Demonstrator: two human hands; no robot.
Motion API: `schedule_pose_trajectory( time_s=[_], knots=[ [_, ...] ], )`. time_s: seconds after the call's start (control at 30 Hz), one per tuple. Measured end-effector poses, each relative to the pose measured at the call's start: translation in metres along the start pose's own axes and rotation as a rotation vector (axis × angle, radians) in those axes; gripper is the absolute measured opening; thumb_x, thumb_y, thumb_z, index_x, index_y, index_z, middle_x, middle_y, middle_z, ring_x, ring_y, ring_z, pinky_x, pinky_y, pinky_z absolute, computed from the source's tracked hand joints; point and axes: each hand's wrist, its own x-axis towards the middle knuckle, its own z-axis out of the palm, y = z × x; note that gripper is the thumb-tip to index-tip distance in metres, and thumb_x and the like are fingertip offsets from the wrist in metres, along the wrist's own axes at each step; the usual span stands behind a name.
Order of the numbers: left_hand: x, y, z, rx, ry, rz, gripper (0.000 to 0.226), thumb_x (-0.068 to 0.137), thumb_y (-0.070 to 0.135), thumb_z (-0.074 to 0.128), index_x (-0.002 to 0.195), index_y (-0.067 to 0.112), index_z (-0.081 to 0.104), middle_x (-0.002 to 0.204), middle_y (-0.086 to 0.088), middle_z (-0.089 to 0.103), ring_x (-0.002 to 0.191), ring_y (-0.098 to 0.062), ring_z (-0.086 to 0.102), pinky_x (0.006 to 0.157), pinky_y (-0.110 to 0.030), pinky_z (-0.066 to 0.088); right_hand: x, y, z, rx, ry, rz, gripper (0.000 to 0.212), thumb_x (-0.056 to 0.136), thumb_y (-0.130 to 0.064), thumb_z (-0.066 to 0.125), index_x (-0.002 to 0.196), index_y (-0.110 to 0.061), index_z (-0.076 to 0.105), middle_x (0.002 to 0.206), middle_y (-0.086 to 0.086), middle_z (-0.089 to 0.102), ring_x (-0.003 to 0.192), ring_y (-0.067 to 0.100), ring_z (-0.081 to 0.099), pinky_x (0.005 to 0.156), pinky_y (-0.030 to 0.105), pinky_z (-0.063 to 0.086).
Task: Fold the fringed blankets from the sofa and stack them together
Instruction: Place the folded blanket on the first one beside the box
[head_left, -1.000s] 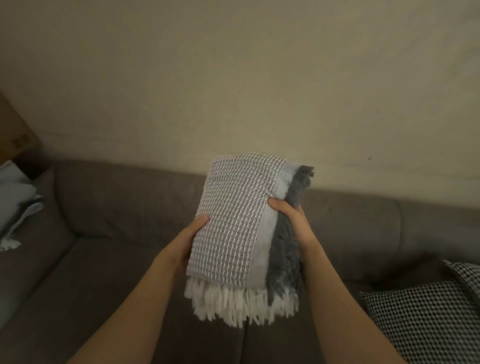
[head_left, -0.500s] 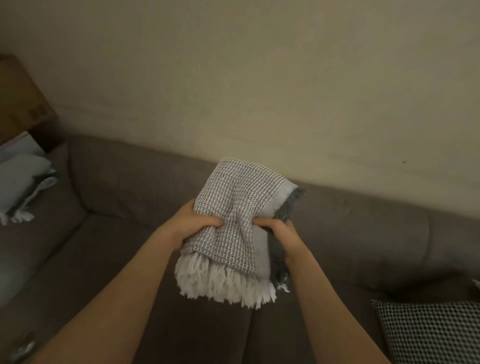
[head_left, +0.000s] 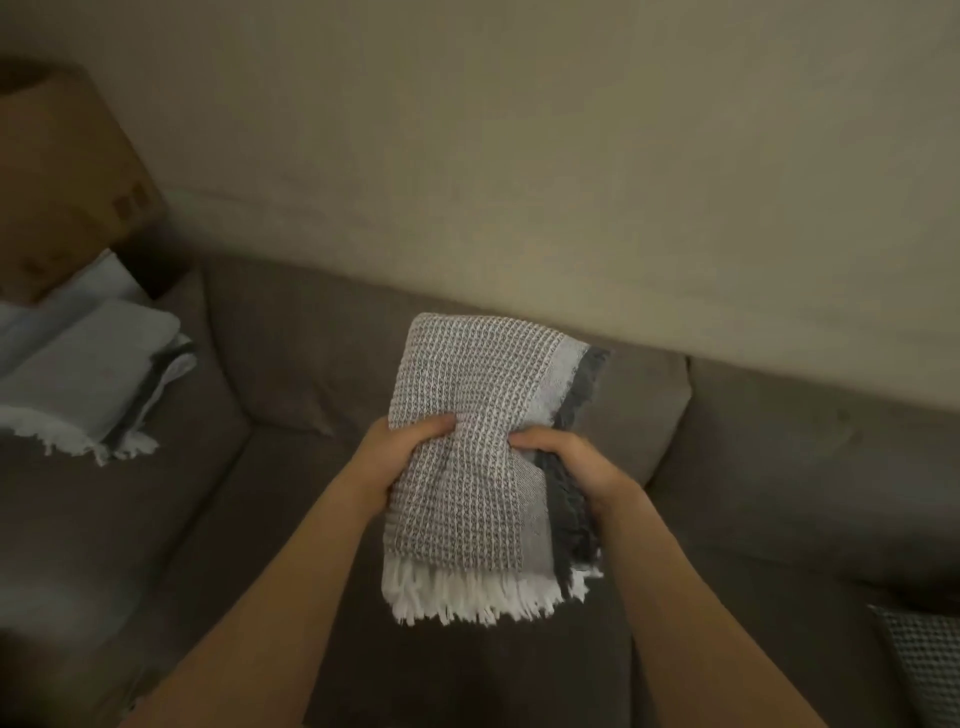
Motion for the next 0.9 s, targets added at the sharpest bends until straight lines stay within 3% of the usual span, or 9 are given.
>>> schedule_pose_trajectory(
  time_s=[0.1,0.2,0.27,0.37,0.43,0.5,0.6,0.77,0.9],
  knots=[
    [0.009,0.005,-0.04,-0.03,0.094,0.062,0.047,0.076,0.025,0.093,0.119,0.024,0.074,0.111,0.001,0.081,0.098,-0.019,0.079,0.088,-0.038,0.062,0.023,-0.008,0.041,0.06,0.048,0.064,0.043,0.088,-0.033,0.078,0.117,-0.002,0.072,0.112,0.001,0.078,0.099,0.017,0.076,0.076,0.024,0.058],
    [0.011,0.01,-0.067,-0.023,0.16,0.094,0.037,0.079,0.024,0.092,0.109,0.033,0.072,0.109,0.006,0.079,0.099,-0.014,0.077,0.084,-0.033,0.06,0.045,-0.012,0.072,0.112,0.088,0.089,0.06,0.077,-0.037,0.09,0.129,-0.012,0.069,0.114,0.004,0.079,0.102,0.023,0.078,0.093,0.042,0.061],
    [0.013,0.008,-0.08,0.002,0.202,0.114,0.036,0.079,0.024,0.091,0.108,0.034,0.071,0.111,0.006,0.078,0.101,-0.014,0.076,0.087,-0.034,0.06,0.063,-0.012,0.085,0.107,0.153,0.073,0.078,0.066,-0.042,0.096,0.131,-0.013,0.063,0.114,0.0,0.078,0.099,0.02,0.078,0.092,0.041,0.061],
    [0.017,0.008,-0.111,0.065,0.324,0.129,0.046,0.077,0.028,0.092,0.118,0.03,0.071,0.113,0.008,0.077,0.103,-0.012,0.074,0.086,-0.032,0.059,0.094,-0.017,0.116,0.111,0.17,0.036,0.051,0.078,-0.03,0.091,0.113,-0.021,0.055,0.101,-0.008,0.07,0.091,0.013,0.071,0.085,0.032,0.057],
    [0.02,0.011,-0.131,0.161,0.405,0.126,0.067,0.069,0.043,0.094,0.129,0.028,0.069,0.117,0.009,0.076,0.106,-0.013,0.073,0.095,-0.038,0.059,0.114,-0.016,0.139,0.142,0.178,0.056,0.051,0.078,-0.027,0.09,0.118,-0.021,0.058,0.105,-0.004,0.067,0.093,0.016,0.069,0.088,0.034,0.056],
    [0.022,0.013,-0.153,0.26,0.488,0.102,0.083,0.062,0.056,0.092,0.135,0.03,0.065,0.123,0.009,0.073,0.11,-0.016,0.07,0.102,-0.045,0.057,0.133,-0.013,0.164,0.125,0.177,0.07,0.039,0.075,-0.028,0.091,0.103,-0.019,0.065,0.11,-0.002,0.07,0.097,0.018,0.069,0.095,0.037,0.057],
    [0.028,0.023,-0.185,0.299,0.531,0.082,0.082,0.066,0.054,0.09,0.139,0.028,0.061,0.128,0.005,0.07,0.114,-0.02,0.067,0.105,-0.046,0.054,0.154,-0.018,0.192,0.11,0.157,0.068,0.029,0.074,-0.034,0.09,0.088,-0.026,0.065,0.101,-0.004,0.074,0.095,0.018,0.071,0.097,0.043,0.058],
    [0.061,0.04,-0.25,0.358,0.571,0.104,0.08,0.074,0.056,0.086,0.141,0.027,0.054,0.127,0.007,0.063,0.113,-0.019,0.061,0.102,-0.038,0.05,0.203,-0.039,0.232,0.139,0.12,0.116,0.078,0.068,-0.058,0.079,0.133,-0.019,0.057,0.121,0.004,0.071,0.104,0.026,0.071,0.096,0.049,0.057],
    [0.096,0.063,-0.322,0.42,0.565,0.143,0.081,0.081,0.057,0.08,0.148,0.026,0.046,0.125,0.01,0.057,0.116,-0.018,0.057,0.103,-0.038,0.046,0.252,-0.06,0.293,0.094,0.163,0.057,0.026,0.088,-0.04,0.07,0.107,-0.024,0.063,0.115,0.006,0.07,0.105,0.025,0.068,0.1,0.048,0.053]
  ],
)
